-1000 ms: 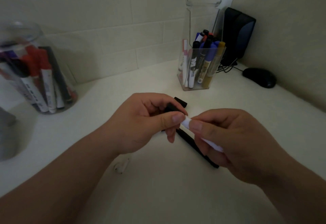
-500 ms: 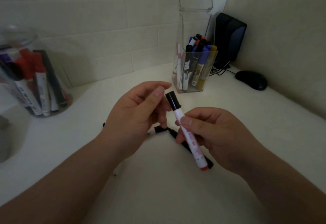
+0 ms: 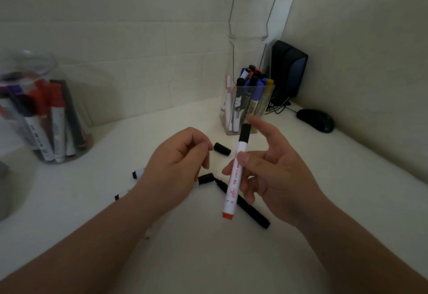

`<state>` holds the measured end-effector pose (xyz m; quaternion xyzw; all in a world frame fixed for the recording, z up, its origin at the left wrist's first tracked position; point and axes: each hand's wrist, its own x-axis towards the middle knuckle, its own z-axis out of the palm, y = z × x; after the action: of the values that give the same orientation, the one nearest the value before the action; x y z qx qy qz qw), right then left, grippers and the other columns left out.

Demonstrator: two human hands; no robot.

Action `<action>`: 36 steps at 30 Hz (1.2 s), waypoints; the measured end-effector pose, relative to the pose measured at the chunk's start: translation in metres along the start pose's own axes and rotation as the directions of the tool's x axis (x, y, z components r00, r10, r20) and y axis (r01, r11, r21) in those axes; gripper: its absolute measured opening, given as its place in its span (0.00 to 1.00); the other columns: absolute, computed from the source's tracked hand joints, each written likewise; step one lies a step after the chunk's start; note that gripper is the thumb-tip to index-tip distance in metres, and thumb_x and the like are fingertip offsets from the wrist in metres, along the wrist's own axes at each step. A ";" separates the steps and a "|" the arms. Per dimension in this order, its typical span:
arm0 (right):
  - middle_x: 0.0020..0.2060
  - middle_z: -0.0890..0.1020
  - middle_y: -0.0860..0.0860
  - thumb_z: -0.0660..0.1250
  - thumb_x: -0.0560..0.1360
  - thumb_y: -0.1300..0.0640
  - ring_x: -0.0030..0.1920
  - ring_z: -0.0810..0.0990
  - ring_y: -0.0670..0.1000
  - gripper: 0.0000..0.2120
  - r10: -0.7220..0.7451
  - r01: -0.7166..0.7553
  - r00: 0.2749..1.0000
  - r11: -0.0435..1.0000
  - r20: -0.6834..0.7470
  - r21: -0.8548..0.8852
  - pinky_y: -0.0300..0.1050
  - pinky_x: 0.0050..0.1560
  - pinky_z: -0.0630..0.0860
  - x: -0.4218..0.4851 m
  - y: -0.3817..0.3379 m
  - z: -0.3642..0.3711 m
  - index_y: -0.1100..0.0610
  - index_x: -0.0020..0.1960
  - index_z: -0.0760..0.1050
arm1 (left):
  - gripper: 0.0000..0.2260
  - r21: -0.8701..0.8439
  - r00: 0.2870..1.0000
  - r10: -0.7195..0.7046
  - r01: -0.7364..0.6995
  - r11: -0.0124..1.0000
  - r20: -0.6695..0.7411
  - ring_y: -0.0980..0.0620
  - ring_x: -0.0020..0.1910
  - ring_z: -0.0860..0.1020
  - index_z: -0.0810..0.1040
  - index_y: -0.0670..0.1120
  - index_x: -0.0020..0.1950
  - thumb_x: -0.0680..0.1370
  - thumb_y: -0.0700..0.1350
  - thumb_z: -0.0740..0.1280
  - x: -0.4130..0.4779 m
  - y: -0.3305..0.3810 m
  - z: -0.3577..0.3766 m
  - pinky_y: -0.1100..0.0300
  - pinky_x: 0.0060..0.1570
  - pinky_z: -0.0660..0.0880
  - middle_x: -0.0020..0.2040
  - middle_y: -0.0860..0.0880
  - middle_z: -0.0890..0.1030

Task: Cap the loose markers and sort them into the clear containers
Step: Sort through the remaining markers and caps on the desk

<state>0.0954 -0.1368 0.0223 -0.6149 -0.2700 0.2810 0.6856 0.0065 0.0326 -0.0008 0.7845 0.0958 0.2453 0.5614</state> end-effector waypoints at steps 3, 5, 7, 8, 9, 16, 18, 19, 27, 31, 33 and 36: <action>0.41 0.83 0.67 0.65 0.77 0.70 0.29 0.78 0.57 0.24 -0.042 0.042 0.998 0.999 -0.038 -0.006 0.46 0.27 0.76 0.002 -0.007 0.003 0.50 0.68 0.70 | 0.11 0.121 0.998 0.065 -0.064 0.991 0.002 0.52 0.28 0.72 0.75 0.54 0.45 0.81 0.38 0.62 -0.001 -0.001 -0.002 0.56 0.29 0.69 0.35 0.48 0.79; 0.40 0.84 0.64 0.66 0.77 0.70 0.31 0.79 0.57 0.22 -0.097 0.091 0.992 0.994 -0.086 -0.064 0.46 0.28 0.76 0.006 -0.017 0.006 0.51 0.65 0.70 | 0.10 0.244 0.991 0.133 -0.131 0.961 0.007 0.51 0.30 0.74 0.74 0.55 0.45 0.81 0.41 0.61 0.001 -0.003 -0.005 0.53 0.32 0.70 0.34 0.48 0.78; 0.38 0.85 0.59 0.67 0.77 0.69 0.32 0.82 0.55 0.19 -0.228 0.191 0.960 0.957 -0.163 -0.217 0.45 0.31 0.78 0.015 -0.036 0.007 0.50 0.62 0.71 | 0.07 0.353 0.982 0.189 -0.186 0.917 0.026 0.50 0.34 0.75 0.72 0.58 0.45 0.80 0.46 0.59 0.002 -0.004 -0.009 0.55 0.34 0.70 0.33 0.50 0.78; 0.38 0.85 0.57 0.68 0.77 0.68 0.32 0.83 0.54 0.18 -0.331 0.263 0.921 0.917 -0.204 -0.301 0.44 0.32 0.79 0.022 -0.049 0.007 0.50 0.60 0.71 | 0.07 0.391 0.978 0.204 -0.201 0.898 0.034 0.51 0.35 0.76 0.71 0.59 0.46 0.80 0.48 0.58 0.002 -0.004 -0.011 0.57 0.34 0.71 0.34 0.52 0.78; 0.37 0.85 0.57 0.69 0.77 0.67 0.31 0.84 0.53 0.16 -0.446 0.341 0.860 0.864 -0.248 -0.371 0.43 0.32 0.79 0.031 -0.062 0.005 0.50 0.57 0.72 | 0.07 0.425 0.976 0.213 -0.210 0.881 0.040 0.53 0.37 0.76 0.71 0.61 0.47 0.80 0.49 0.58 0.003 -0.005 -0.013 0.60 0.34 0.71 0.34 0.53 0.77; 0.40 0.82 0.48 0.69 0.76 0.56 0.39 0.84 0.49 0.07 -0.839 0.392 0.484 0.461 -0.247 -0.796 0.54 0.41 0.82 0.133 -0.118 -0.022 0.51 0.52 0.72 | 0.11 0.545 0.967 0.241 -0.248 0.801 0.084 0.63 0.33 0.73 0.76 0.58 0.50 0.77 0.54 0.54 0.005 -0.009 -0.016 0.71 0.34 0.64 0.32 0.62 0.72; 0.40 0.82 0.48 0.68 0.77 0.56 0.40 0.83 0.49 0.06 -0.824 0.336 0.531 0.420 -0.198 -0.843 0.53 0.44 0.81 0.157 -0.111 -0.022 0.54 0.53 0.74 | 0.11 0.553 0.968 0.236 -0.242 0.797 0.082 0.63 0.32 0.72 0.76 0.58 0.50 0.76 0.53 0.55 0.005 -0.011 -0.016 0.71 0.34 0.64 0.31 0.61 0.72; 0.41 0.82 0.48 0.68 0.77 0.56 0.41 0.82 0.48 0.07 -0.810 0.312 0.562 0.394 -0.166 -0.865 0.52 0.46 0.81 0.165 -0.106 -0.020 0.55 0.54 0.76 | 0.10 0.554 0.969 0.234 -0.236 0.798 0.076 0.63 0.32 0.72 0.76 0.58 0.50 0.76 0.52 0.56 0.006 -0.011 -0.017 0.71 0.34 0.64 0.30 0.61 0.72; 0.46 0.84 0.52 0.68 0.77 0.56 0.47 0.83 0.52 0.09 -0.803 0.245 0.589 0.285 -0.091 -0.927 0.49 0.52 0.81 0.184 -0.107 -0.014 0.57 0.56 0.79 | 0.10 0.588 0.964 0.261 -0.242 0.772 0.055 0.57 0.32 0.68 0.78 0.56 0.47 0.75 0.50 0.57 0.007 -0.016 -0.015 0.74 0.34 0.60 0.30 0.61 0.67; 0.45 0.83 0.52 0.66 0.79 0.56 0.43 0.79 0.49 0.08 -0.709 0.110 0.702 0.205 -0.071 -0.973 0.41 0.45 0.76 0.187 -0.105 -0.016 0.59 0.52 0.80 | 0.09 0.593 0.964 0.260 -0.242 0.768 0.057 0.60 0.33 0.66 0.80 0.54 0.48 0.74 0.48 0.61 0.007 -0.016 -0.013 0.74 0.36 0.60 0.31 0.62 0.68; 0.40 0.82 0.52 0.64 0.80 0.55 0.37 0.77 0.49 0.10 -0.567 0.009 0.822 0.116 -0.059 -0.993 0.38 0.37 0.71 0.192 -0.097 -0.022 0.59 0.44 0.80 | 0.09 0.595 0.965 0.257 -0.236 0.769 0.051 0.60 0.32 0.67 0.81 0.54 0.48 0.74 0.47 0.62 0.008 -0.015 -0.013 0.72 0.34 0.61 0.32 0.62 0.68; 0.33 0.79 0.54 0.61 0.80 0.53 0.32 0.74 0.50 0.17 -0.355 -0.082 0.932 -0.015 -0.071 -0.997 0.40 0.29 0.65 0.195 -0.081 -0.029 0.58 0.35 0.75 | 0.09 0.598 0.964 0.263 -0.240 0.765 0.051 0.59 0.32 0.70 0.81 0.54 0.48 0.74 0.47 0.63 0.007 -0.016 -0.013 0.67 0.34 0.66 0.32 0.61 0.73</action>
<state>0.2561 -0.0239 0.1044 -0.9210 -0.3382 -0.1618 0.1053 0.0085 0.0517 -0.0101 0.9224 0.0726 0.2893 0.2452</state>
